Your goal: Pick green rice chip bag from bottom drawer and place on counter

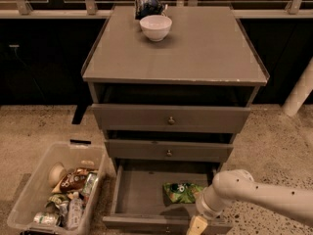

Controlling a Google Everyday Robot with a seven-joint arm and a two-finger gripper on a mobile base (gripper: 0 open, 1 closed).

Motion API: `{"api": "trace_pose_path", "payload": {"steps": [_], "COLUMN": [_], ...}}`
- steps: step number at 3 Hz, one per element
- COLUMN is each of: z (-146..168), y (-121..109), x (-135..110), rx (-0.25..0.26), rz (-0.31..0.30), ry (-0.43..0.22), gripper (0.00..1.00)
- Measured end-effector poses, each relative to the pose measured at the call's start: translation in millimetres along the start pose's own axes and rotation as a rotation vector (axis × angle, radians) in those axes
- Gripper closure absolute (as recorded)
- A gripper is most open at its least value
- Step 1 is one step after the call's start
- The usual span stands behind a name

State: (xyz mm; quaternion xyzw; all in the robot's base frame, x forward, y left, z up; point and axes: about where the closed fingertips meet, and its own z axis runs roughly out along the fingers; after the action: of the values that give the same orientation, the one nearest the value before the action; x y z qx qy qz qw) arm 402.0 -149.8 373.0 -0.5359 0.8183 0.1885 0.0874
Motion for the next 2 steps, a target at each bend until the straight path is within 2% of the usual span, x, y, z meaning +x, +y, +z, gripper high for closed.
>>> {"api": "trace_pose_path", "payload": {"steps": [1,2], "z": [0,13], "y": [0,-16], "x": [1,1], "rx": [0.001,0.053], "rz": [0.000,0.010], "ry": [0.001,0.022], "gripper": [0.00,0.00]}}
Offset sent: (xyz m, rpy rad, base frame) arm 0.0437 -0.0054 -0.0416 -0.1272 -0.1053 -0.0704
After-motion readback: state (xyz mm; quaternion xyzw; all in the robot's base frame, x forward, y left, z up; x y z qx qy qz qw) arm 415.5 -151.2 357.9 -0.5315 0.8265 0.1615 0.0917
